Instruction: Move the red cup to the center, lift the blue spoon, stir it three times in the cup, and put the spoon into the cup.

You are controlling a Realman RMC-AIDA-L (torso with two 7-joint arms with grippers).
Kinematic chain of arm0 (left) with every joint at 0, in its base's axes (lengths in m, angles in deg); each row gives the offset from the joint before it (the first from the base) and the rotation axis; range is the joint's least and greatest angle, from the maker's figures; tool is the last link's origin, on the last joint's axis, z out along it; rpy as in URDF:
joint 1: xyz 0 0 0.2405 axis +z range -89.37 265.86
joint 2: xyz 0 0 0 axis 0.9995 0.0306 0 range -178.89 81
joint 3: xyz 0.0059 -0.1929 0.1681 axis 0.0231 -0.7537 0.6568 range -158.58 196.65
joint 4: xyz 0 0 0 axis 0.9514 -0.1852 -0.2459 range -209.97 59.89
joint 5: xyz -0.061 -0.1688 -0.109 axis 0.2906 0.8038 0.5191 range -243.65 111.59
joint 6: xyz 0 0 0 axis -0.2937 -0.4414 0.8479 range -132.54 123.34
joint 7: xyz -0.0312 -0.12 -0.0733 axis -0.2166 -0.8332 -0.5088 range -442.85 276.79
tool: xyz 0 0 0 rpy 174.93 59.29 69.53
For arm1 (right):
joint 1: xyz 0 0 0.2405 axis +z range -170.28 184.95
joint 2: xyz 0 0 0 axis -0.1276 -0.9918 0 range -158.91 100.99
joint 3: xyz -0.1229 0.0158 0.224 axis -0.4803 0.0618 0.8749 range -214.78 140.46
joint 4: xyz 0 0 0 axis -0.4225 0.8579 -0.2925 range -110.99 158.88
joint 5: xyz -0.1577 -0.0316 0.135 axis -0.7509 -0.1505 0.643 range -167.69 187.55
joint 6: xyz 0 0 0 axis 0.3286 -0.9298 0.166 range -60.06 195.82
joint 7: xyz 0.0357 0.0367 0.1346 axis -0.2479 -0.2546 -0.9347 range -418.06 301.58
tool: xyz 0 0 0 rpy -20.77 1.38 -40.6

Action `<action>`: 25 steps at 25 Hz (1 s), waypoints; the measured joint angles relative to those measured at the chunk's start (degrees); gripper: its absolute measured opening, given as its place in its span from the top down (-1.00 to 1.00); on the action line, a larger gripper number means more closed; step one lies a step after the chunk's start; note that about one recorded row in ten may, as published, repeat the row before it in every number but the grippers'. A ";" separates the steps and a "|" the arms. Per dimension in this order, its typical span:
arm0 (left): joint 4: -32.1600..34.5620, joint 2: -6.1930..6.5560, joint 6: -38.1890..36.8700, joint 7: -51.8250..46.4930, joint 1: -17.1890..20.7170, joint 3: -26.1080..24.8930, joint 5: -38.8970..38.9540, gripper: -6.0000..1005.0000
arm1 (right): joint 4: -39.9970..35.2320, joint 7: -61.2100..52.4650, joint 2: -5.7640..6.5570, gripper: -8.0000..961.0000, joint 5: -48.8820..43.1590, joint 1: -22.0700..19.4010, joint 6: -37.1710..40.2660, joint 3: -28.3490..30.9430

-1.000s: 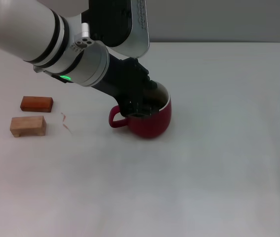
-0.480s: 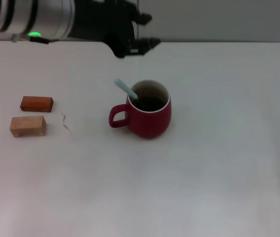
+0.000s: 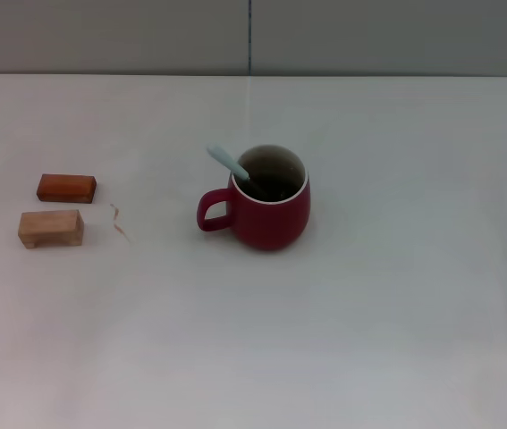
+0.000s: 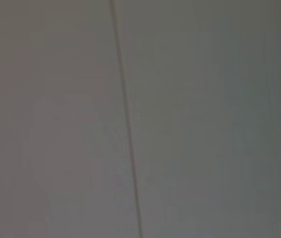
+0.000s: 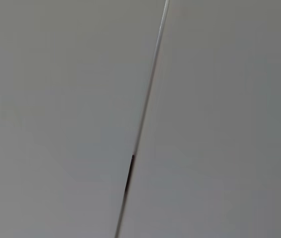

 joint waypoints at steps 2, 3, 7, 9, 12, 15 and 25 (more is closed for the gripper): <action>-4.08 0.07 0.56 1.88 0.00 -2.84 4.32 0.03 | -0.14 0.00 0.01 -0.52 0.02 0.00 0.00 0.05; -6.47 0.12 0.66 2.59 -0.14 -4.79 6.67 0.03 | -0.25 0.00 0.03 -0.52 0.03 0.00 0.00 0.05; -13.70 0.26 0.62 5.30 -0.79 -11.00 13.29 0.03 | -0.68 -0.16 0.07 -0.52 0.06 0.01 0.00 0.06; -16.96 0.28 0.82 8.36 -0.89 -12.82 16.08 0.03 | -0.76 -0.21 0.08 -0.52 0.07 0.05 0.00 0.06; -22.39 0.28 1.20 14.85 -0.93 -14.25 20.88 0.04 | -0.79 -0.18 0.12 -0.52 0.14 0.07 0.00 0.12; -28.22 0.14 1.10 23.86 -0.94 -15.03 27.71 0.04 | -0.92 -0.18 0.22 -0.52 0.19 0.09 0.00 0.30; -45.79 -0.07 -0.04 56.27 -1.03 -15.22 46.34 0.04 | -1.70 0.00 0.27 -0.52 0.24 0.02 0.52 1.85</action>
